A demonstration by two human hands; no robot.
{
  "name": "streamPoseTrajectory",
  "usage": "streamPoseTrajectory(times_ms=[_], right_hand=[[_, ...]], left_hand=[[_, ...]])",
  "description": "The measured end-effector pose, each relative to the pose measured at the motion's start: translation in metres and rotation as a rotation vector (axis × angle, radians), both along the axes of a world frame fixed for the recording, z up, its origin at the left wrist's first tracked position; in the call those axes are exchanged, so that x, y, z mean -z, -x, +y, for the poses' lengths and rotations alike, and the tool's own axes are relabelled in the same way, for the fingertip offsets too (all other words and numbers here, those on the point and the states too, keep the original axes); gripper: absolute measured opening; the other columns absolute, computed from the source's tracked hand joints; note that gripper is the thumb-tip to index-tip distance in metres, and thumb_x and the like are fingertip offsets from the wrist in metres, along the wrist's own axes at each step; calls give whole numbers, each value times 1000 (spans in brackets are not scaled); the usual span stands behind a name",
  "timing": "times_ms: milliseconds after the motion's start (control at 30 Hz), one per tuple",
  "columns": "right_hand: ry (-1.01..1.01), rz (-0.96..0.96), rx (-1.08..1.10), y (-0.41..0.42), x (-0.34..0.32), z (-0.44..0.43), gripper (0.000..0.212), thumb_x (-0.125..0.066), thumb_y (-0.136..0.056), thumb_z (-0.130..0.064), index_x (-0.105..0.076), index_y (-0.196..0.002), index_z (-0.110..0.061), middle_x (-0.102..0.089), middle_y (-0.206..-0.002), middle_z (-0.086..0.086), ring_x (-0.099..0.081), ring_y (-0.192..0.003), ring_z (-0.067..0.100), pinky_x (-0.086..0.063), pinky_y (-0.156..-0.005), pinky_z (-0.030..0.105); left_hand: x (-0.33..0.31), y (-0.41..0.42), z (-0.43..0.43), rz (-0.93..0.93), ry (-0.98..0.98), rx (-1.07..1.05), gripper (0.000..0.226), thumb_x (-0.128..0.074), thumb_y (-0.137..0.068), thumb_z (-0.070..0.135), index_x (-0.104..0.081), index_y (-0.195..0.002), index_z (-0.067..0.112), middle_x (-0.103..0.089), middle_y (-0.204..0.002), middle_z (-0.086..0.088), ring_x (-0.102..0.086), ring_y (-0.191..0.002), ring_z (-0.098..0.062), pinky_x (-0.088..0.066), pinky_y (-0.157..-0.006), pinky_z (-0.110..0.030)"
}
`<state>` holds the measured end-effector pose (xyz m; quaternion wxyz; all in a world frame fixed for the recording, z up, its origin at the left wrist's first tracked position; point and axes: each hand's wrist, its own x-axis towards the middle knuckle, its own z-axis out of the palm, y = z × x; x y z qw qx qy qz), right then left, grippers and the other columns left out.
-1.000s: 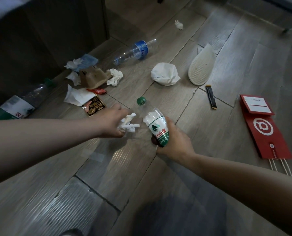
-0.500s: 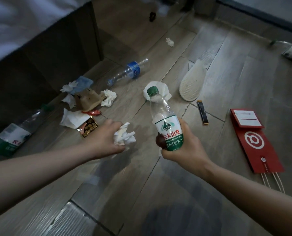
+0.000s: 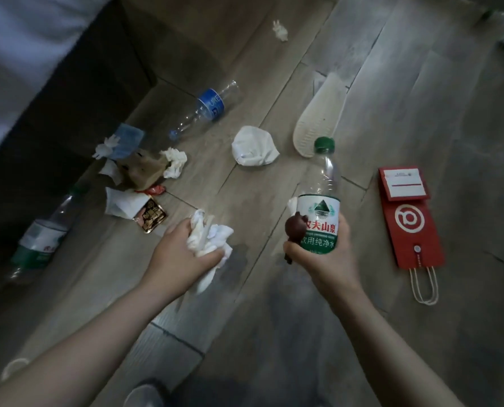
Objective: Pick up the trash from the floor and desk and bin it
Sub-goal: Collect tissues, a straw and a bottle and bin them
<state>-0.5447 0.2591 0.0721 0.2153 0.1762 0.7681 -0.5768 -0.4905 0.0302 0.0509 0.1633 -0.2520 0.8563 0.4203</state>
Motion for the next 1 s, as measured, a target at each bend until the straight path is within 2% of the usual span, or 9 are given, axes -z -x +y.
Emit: streamPoseTrajectory(times_ms=[67,133,200,267,400,567,767,900,1000], right_hand=[[26,-46,68,-11,-45,1,82,-78,-67,4,-41,-135,-23,-65,-101,3,-68,-74,3,-54,-57,18],[46,-81,97,-18,-93,2,81,-76,-69,7,-40,-137,-19,-64,-102,2,-66,-70,-3,-50,-54,13],[46,-90,101,-21,-140,5,84,-77,-69,5,-39,-140,-19,-64,-103,1,-67,-72,-1,-50,-55,13],[54,-89,116,-18,-191,11,87,-79,-68,1,-38,-141,-20,-64,-105,1,-67,-78,3,-52,-59,15],[42,-29,182,-5,-307,29,85,-84,-62,-8,-43,-135,-24,-67,-106,1,-69,-87,13,-58,-74,31],[85,59,214,-4,-458,61,83,-82,-68,-6,-41,-138,-26,-66,-110,0,-68,-92,11,-57,-72,23],[99,197,278,-30,-621,107,91,-85,-61,-13,-41,-138,-27,-65,-113,0,-68,-91,9,-55,-66,21],[133,275,415,-55,-698,125,90,-80,-53,-21,-45,-135,-26,-68,-106,2,-70,-85,13,-60,-73,34],[149,335,455,-77,-742,128,82,-84,-63,-8,-45,-134,-23,-67,-103,2,-70,-78,8,-58,-64,26]], left_hand=[[-44,-7,6,-27,-15,-31,47,-68,-63,53,-53,-101,30,-59,-104,6,-57,-95,-12,-40,-68,-20],[-94,-11,12,-43,-1,-67,40,-72,-70,41,-55,-105,28,-61,-100,7,-58,-89,-8,-37,-63,-13],[-148,-13,17,-28,10,-93,37,-73,-73,34,-57,-105,27,-62,-93,10,-56,-82,2,-34,-60,-10],[-202,-12,22,-15,13,-114,36,-74,-72,33,-57,-104,27,-63,-90,11,-57,-82,1,-36,-60,-11],[-317,-2,39,-10,-33,-172,29,-75,-74,27,-59,-98,27,-60,-81,17,-54,-75,7,-37,-59,-11],[-465,15,76,29,-103,-147,19,-71,-65,35,-54,-73,31,-60,-74,14,-54,-70,4,-39,-58,-16],[-616,14,127,56,-213,-117,33,-63,-58,38,-68,-83,18,-71,-75,0,-68,-75,-17,-55,-75,-38],[-690,-2,151,127,-312,-89,30,-65,-61,36,-67,-82,15,-72,-71,-1,-69,-70,-17,-53,-69,-35],[-728,-16,158,196,-351,-76,22,-65,-62,29,-67,-78,14,-70,-66,1,-66,-65,-15,-50,-62,-28]])
